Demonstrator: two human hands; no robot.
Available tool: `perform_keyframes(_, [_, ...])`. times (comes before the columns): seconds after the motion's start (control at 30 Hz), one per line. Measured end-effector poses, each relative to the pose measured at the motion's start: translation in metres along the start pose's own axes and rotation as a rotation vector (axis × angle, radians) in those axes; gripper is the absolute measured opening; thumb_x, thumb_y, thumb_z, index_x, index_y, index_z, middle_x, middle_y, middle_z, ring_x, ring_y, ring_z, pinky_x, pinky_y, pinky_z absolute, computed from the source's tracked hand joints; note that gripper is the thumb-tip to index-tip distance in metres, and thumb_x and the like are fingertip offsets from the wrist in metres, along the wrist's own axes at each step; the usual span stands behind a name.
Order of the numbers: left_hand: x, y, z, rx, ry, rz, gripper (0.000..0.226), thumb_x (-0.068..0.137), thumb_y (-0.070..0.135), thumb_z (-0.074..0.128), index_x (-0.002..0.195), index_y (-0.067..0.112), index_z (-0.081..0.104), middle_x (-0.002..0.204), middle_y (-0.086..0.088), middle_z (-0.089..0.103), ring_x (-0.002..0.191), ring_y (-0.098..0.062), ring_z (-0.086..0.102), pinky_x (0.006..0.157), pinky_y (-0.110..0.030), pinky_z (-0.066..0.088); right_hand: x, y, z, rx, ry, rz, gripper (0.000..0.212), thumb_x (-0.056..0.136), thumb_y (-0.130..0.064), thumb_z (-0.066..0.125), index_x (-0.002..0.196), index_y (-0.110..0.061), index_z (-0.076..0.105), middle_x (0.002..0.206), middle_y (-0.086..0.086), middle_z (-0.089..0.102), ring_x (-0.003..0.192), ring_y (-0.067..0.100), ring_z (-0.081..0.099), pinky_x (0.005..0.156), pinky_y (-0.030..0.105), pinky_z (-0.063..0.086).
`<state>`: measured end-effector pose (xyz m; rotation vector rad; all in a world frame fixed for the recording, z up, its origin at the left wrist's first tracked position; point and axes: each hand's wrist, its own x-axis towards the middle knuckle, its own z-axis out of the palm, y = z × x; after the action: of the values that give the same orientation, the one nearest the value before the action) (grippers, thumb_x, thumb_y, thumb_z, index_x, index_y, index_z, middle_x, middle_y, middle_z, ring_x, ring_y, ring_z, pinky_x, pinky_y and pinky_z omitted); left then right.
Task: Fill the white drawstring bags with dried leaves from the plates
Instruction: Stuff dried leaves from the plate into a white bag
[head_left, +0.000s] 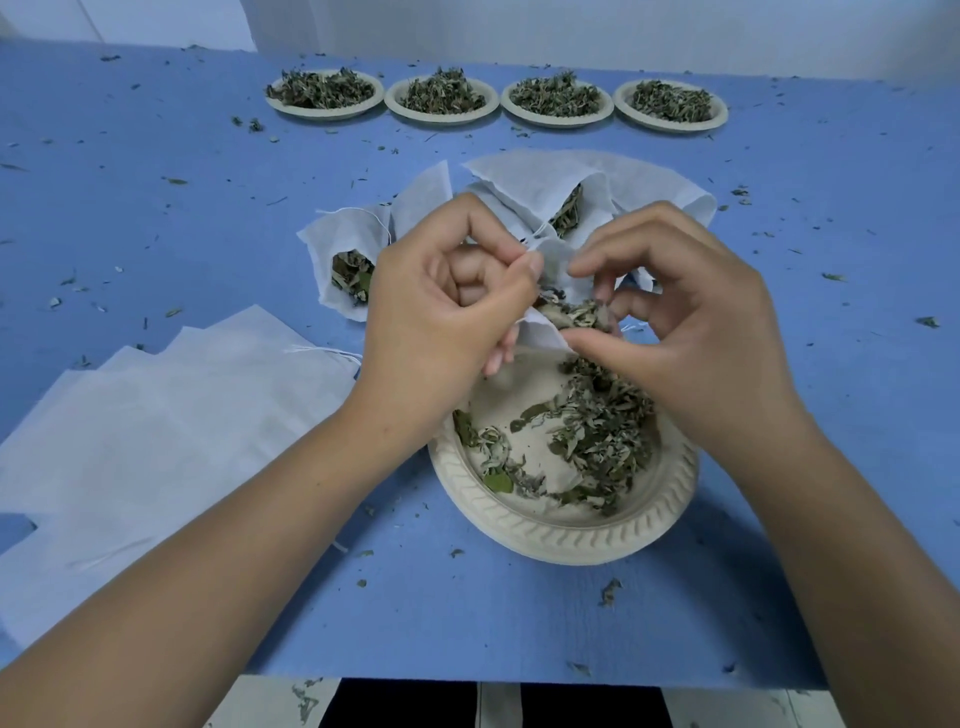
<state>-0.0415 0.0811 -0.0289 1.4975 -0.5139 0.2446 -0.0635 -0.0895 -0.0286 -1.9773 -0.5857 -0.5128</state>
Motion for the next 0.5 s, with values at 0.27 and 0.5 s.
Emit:
perform_keyframes(0.27, [-0.002,-0.001,0.003,0.012,-0.035,-0.014,0.022,0.092,0.001,0.062,0.076,0.013,0.053,0.045,0.007,0.052,0.032,-0.007,0.044,0.036,-0.026,0.041,-0.004,-0.008,0.008,0.050,0.134,-0.104,0.020,0.077,0.006,0.076,0.085,-0.005,0.062,0.087,0.013,0.057,0.082,0.031,0.061,0.072,0.036,0.056])
perform_keyframes(0.5, [-0.002,-0.001,0.002,0.005,-0.030,0.016,0.021,0.093,0.001,0.060,0.077,0.012,0.052,0.045,0.007,0.051,0.031,-0.007,0.043,0.035,-0.030,0.041,-0.004,-0.007,0.007,-0.289,-0.048,-0.221,0.011,0.087,-0.001,0.066,0.097,0.000,0.069,0.094,0.008,0.066,0.086,0.016,0.060,0.081,0.023,0.046])
